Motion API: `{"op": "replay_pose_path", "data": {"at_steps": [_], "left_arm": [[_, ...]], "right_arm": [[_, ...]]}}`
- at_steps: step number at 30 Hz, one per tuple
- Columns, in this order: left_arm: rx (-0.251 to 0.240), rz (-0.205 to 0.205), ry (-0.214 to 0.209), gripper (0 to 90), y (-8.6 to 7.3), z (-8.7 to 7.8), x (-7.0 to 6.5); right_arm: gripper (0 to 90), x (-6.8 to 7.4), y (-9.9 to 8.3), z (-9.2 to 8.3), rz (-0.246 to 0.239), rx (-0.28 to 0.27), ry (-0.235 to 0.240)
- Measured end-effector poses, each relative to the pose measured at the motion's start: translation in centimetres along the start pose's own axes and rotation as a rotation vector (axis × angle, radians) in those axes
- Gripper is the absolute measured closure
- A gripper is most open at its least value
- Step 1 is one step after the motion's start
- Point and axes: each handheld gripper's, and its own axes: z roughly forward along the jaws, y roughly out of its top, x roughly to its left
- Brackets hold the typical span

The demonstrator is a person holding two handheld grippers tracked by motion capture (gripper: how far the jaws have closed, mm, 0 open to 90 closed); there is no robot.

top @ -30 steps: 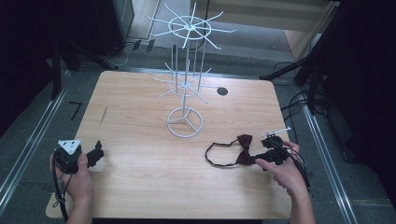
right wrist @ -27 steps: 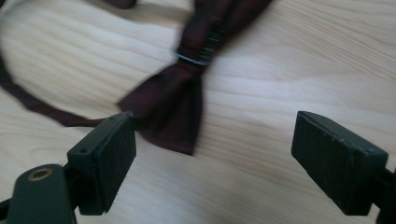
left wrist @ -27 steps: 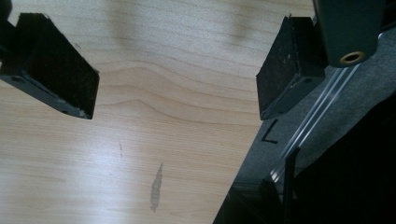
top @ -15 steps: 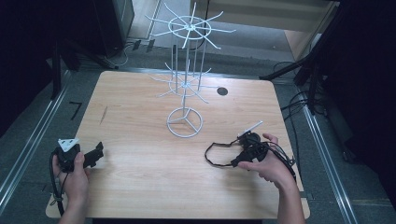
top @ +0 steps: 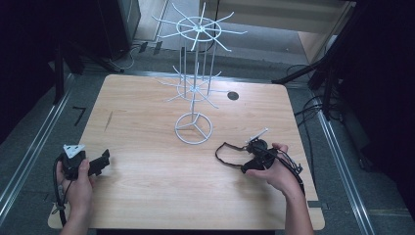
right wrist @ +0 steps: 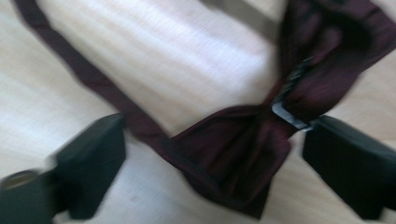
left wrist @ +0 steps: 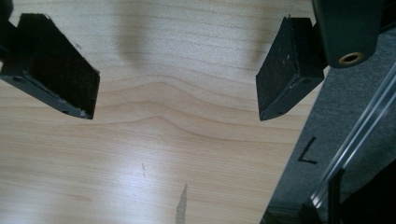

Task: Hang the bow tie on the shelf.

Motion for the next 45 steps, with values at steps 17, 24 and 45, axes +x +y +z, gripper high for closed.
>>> {"op": "replay_pose_path", "data": {"at_steps": [17, 24, 45], "left_arm": [[0.006, -0.002, -0.007, 14.6, 0.0, 0.0, 0.1], [0.007, -0.003, -0.006, 14.6, 0.0, 0.0, 0.1], [-0.037, 0.013, 0.044, 14.0, 0.0, -0.1, -0.3]], "right_arm": [[76.7, -1.2, -0.3, -0.3, 0.133, -0.038, 0.023], [79.0, -1.4, -0.3, -0.2, 0.135, -0.063, 0.019], [78.8, -0.8, 0.0, -3.2, 0.222, -0.443, 0.005]]}}
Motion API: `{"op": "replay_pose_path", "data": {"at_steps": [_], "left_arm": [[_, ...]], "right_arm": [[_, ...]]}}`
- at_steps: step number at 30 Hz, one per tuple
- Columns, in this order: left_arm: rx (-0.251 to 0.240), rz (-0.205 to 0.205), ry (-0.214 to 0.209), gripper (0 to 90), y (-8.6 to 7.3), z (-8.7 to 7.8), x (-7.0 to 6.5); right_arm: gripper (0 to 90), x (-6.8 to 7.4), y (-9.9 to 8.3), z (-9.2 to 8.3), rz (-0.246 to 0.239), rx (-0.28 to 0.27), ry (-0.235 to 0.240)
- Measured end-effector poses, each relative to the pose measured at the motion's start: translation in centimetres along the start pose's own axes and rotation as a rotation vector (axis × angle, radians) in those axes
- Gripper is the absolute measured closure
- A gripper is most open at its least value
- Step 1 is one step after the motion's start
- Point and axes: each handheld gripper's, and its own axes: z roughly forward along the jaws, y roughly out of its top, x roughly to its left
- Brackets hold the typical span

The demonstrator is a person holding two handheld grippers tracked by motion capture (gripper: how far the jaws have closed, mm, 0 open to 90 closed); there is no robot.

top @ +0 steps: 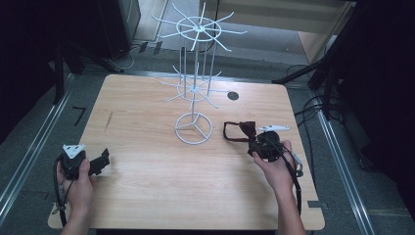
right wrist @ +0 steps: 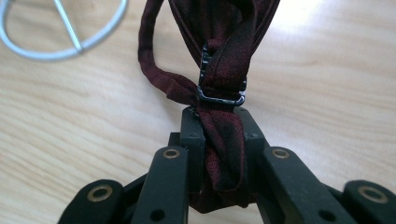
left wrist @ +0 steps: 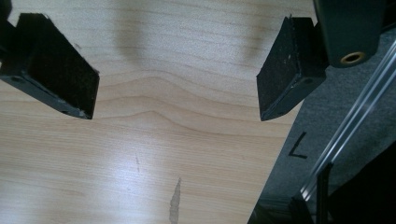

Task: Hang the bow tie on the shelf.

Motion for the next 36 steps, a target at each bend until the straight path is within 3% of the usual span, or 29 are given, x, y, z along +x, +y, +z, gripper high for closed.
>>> {"op": "replay_pose_path", "data": {"at_steps": [4, 9, 13, 24, 28, 36], "left_arm": [[0.0, 0.014, 0.005, 14.0, 0.0, 0.0, -0.2], [-0.004, 0.014, 0.005, 14.0, 0.0, 0.0, -0.2], [-0.019, -0.019, -0.012, 14.0, -0.2, -0.4, 0.1], [-0.025, 0.011, -0.035, 14.1, -0.3, -0.4, -0.2], [-0.026, 0.028, -0.069, 14.1, -0.3, -0.5, -0.1], [-0.016, 0.04, -0.059, 14.1, -0.3, -0.5, -0.3]], "right_arm": [[78.8, 0.2, 0.2, -0.6, 0.024, -0.087, 0.001], [78.7, 0.1, 0.3, -1.1, 0.056, -0.147, 0.005], [78.7, -0.1, 0.4, -1.9, 0.075, -0.19, 0.006], [78.7, 0.0, 1.3, -2.4, 0.113, -0.249, 0.022], [78.6, 0.3, 2.0, -2.6, 0.122, -0.273, 0.023], [78.5, 0.9, 3.4, -3.1, 0.143, -0.339, 0.031]]}}
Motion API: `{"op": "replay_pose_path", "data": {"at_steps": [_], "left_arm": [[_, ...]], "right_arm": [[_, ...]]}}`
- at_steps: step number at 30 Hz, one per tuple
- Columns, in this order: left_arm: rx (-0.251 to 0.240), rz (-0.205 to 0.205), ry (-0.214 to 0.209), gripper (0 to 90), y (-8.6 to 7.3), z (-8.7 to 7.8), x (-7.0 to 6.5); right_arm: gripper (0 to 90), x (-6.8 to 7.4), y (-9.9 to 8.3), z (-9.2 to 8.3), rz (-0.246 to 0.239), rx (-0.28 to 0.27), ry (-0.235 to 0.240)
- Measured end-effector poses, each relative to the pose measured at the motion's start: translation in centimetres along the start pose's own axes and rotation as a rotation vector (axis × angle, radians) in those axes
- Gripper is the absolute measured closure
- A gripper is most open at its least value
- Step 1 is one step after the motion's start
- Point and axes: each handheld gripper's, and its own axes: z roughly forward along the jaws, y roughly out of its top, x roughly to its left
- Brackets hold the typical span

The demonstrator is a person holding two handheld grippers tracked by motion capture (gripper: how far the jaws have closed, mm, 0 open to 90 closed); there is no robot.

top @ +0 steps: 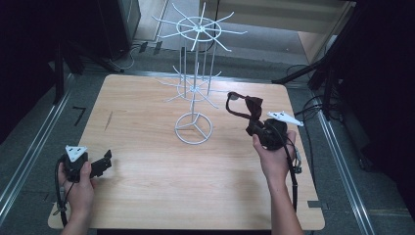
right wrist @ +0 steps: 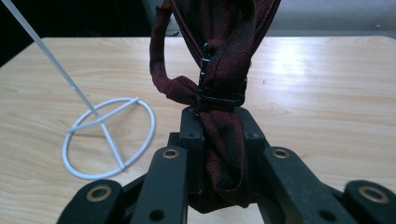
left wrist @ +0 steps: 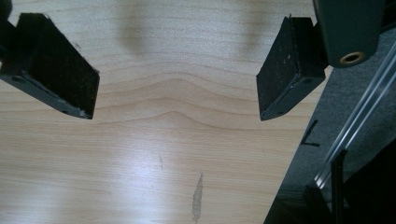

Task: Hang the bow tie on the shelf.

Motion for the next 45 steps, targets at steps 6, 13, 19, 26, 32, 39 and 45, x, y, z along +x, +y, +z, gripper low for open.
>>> {"op": "replay_pose_path", "data": {"at_steps": [6, 13, 19, 26, 32, 39, 45], "left_arm": [[0.006, -0.011, 0.002, 14.2, 0.0, 0.1, 0.0], [0.008, -0.003, 0.002, 14.2, 0.0, 0.1, 0.0], [0.009, -0.001, 0.003, 14.2, 0.0, 0.1, 0.0], [0.01, -0.001, 0.003, 14.2, 0.0, 0.1, 0.0], [0.013, -0.006, 0.004, 14.3, 0.0, 0.1, 0.0], [0.014, -0.008, 0.004, 14.3, 0.0, 0.1, 0.0], [0.015, -0.01, 0.005, 14.3, 0.0, 0.2, 0.0]], "right_arm": [[78.3, 0.7, 0.7, 0.2, -0.001, -0.03, -0.004], [78.2, 1.4, 1.4, 0.3, -0.002, -0.058, -0.014], [78.2, 2.1, 2.2, 0.2, -0.01, -0.079, -0.005], [78.1, 2.9, 2.8, -0.1, -0.021, -0.126, 0.01], [78.0, 4.2, 3.2, -0.4, -0.047, -0.168, 0.035], [78.0, 5.5, 2.9, -0.2, -0.094, -0.193, 0.069], [78.0, 6.3, 2.4, 0.3, -0.145, -0.171, 0.072]]}}
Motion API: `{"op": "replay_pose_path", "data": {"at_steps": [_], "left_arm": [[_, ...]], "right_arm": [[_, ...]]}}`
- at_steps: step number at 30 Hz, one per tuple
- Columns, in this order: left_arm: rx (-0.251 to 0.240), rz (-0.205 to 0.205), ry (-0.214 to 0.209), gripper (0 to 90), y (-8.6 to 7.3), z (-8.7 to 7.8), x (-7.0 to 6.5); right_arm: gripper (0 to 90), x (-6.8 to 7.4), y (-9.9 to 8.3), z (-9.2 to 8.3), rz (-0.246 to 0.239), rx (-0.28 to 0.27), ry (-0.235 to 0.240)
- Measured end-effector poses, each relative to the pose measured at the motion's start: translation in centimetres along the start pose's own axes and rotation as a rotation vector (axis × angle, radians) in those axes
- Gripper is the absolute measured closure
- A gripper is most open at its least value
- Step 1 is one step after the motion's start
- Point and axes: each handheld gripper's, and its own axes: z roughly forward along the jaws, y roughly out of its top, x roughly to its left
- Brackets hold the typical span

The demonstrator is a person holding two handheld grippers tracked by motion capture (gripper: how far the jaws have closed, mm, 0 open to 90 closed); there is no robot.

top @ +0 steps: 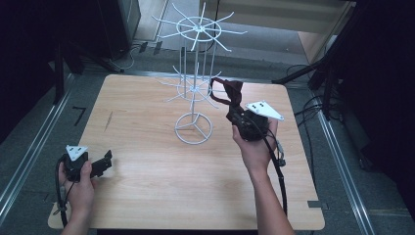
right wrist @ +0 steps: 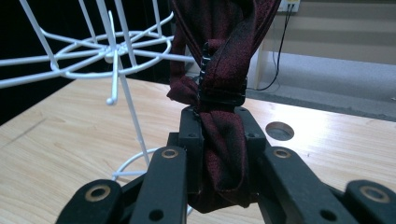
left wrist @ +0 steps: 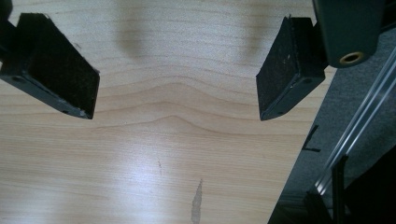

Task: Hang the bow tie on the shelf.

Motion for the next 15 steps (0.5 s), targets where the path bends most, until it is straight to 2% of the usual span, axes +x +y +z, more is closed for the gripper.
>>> {"op": "replay_pose_path", "data": {"at_steps": [7, 15], "left_arm": [[0.001, -0.001, 0.001, 14.3, 0.0, 0.0, 0.0], [0.002, -0.002, 0.0, 14.3, 0.0, 0.0, 0.0]], "right_arm": [[78.0, 0.5, -0.9, 0.9, -0.034, 0.036, 0.016], [78.0, 0.5, -2.6, 2.0, -0.036, 0.086, 0.02]]}}
